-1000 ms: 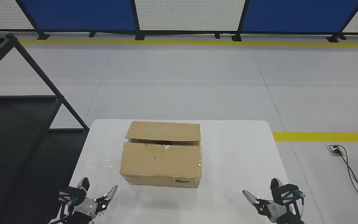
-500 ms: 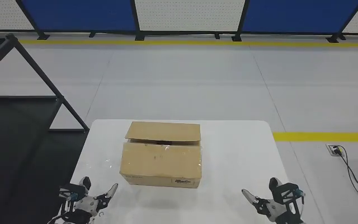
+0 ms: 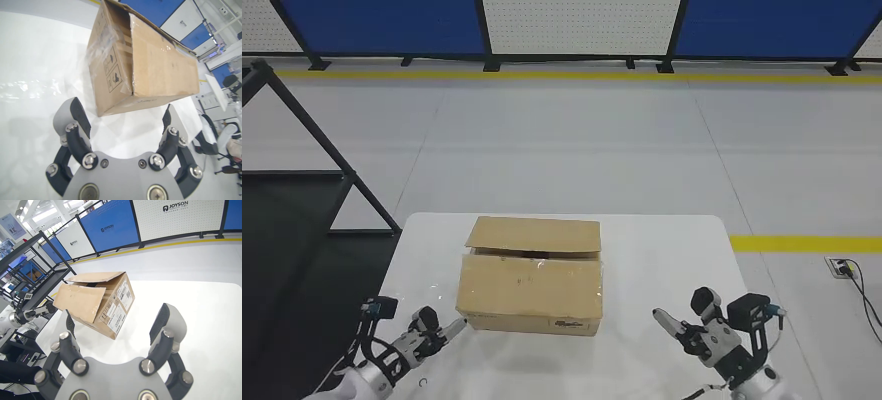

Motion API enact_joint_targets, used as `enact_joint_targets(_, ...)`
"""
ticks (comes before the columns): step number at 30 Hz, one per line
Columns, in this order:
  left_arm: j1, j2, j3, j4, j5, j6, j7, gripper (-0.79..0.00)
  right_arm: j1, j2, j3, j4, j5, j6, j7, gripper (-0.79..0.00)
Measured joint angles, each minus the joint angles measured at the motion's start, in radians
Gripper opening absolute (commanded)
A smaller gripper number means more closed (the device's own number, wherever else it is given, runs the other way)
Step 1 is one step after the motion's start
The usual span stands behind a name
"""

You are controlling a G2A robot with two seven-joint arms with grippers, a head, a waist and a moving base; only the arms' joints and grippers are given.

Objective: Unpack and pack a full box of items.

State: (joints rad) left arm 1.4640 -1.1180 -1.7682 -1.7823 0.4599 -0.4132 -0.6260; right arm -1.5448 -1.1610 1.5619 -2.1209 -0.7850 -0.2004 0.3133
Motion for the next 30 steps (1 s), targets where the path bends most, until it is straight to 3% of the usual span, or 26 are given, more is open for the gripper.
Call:
enact_joint_targets(10,-0.004,-0.001,0.004,-0.002,0.002,0.016,0.009,0.0,-0.002,-0.001,-0.004,0.001,0.007,-0.001,-0.01,0.0)
enact_joint_targets(16,-0.05,-0.002,0.023,0.008,-0.209,0.11,-0.04,0.0,0.013,-0.006,-0.031,0.001,0.052,0.003,-0.046,0.0)
enact_joint_targets(25,-0.174,0.006,0.008,0.136,-0.625,0.363,-0.251,0.0,0.046,-0.017,-0.07,0.008,0.139,0.075,-0.086,0.0)
enact_joint_targets(30,-0.184,0.008,0.005,0.145,-0.647,0.383,-0.269,0.0,0.046,-0.017,-0.07,0.008,0.138,0.074,-0.085,0.0)
